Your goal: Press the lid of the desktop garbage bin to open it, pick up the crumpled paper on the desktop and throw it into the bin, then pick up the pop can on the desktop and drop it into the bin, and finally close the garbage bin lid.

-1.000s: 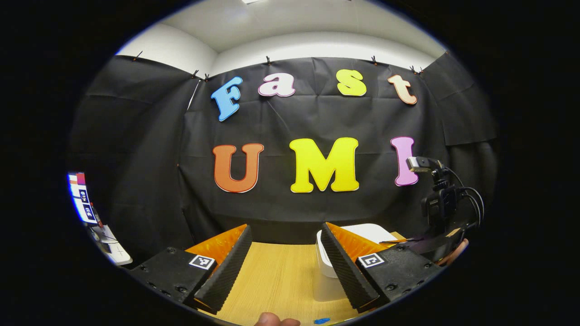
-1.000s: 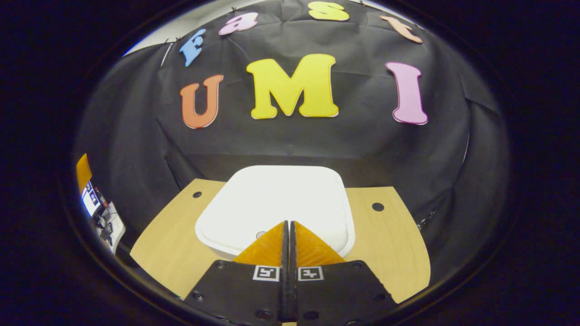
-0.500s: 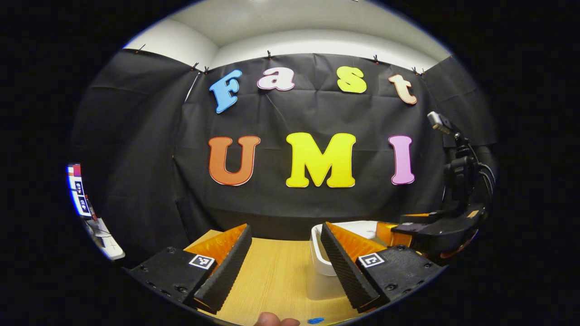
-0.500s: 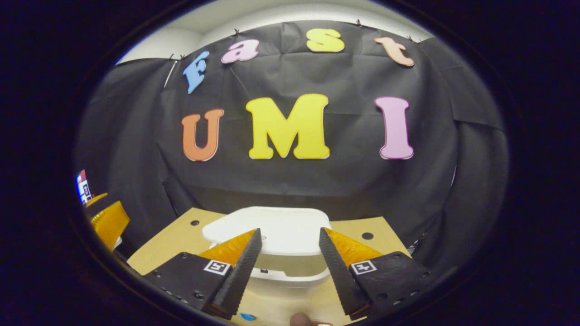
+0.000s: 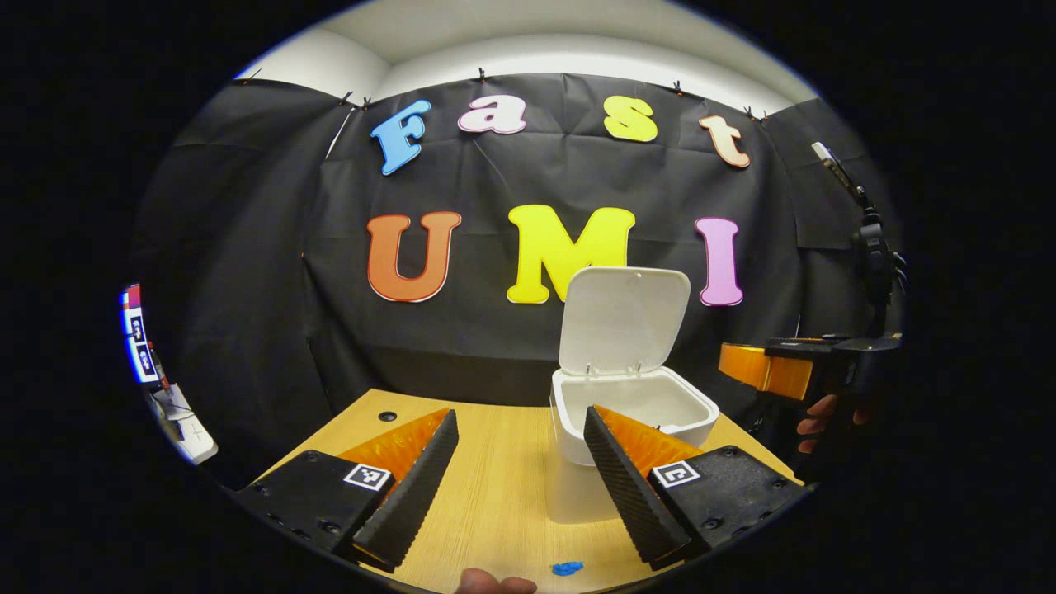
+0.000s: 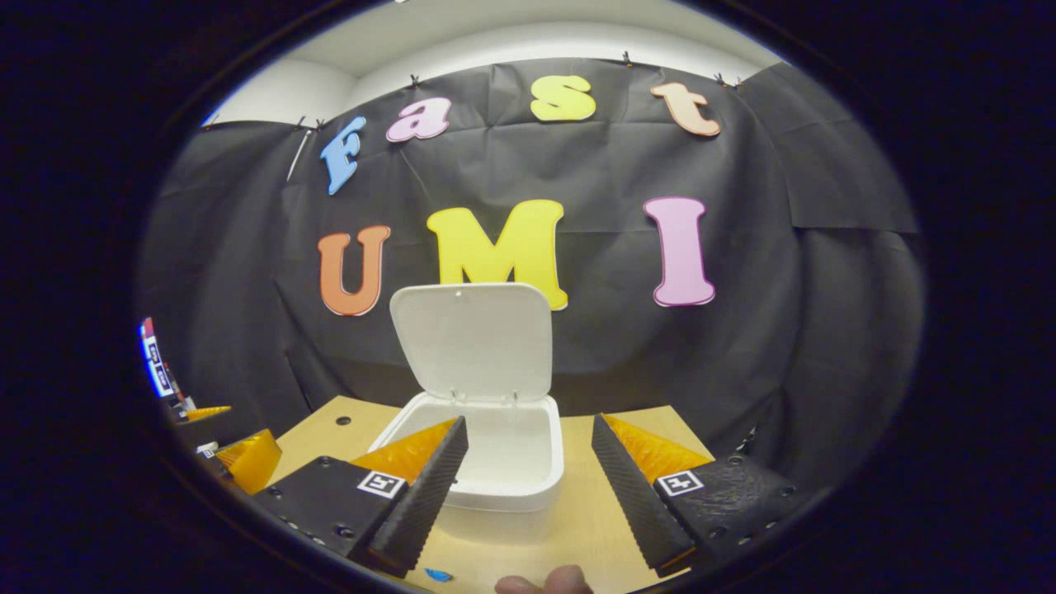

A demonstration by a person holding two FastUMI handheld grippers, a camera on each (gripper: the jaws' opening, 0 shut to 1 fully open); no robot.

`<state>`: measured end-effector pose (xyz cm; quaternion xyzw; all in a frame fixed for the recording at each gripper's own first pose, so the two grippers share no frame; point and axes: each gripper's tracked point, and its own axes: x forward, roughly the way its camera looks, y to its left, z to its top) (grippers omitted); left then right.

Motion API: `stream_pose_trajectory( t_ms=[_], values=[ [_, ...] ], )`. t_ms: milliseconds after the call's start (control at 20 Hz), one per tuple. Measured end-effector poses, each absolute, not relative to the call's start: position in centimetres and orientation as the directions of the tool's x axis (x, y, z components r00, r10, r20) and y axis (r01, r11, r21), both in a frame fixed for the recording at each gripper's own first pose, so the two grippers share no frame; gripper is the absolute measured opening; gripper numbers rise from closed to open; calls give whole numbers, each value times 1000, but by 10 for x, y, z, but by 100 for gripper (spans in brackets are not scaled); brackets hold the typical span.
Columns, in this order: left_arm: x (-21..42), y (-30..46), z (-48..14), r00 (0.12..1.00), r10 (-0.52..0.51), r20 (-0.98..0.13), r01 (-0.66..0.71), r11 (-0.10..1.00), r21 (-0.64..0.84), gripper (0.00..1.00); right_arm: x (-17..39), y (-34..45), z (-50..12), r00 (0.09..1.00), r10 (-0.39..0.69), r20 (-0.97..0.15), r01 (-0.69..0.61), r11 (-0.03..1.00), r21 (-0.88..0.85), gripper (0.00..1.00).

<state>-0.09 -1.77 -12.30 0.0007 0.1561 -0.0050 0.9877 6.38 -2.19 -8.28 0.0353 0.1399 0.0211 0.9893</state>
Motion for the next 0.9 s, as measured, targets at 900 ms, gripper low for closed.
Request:
stream_pose_trajectory(
  t_ms=[900],
  values=[
    [-96,-63,-339,669,-82,-739,38,996,-76,99,-11,-41,-158,889,21,-457,-77,991,-106,98]
  ],
)
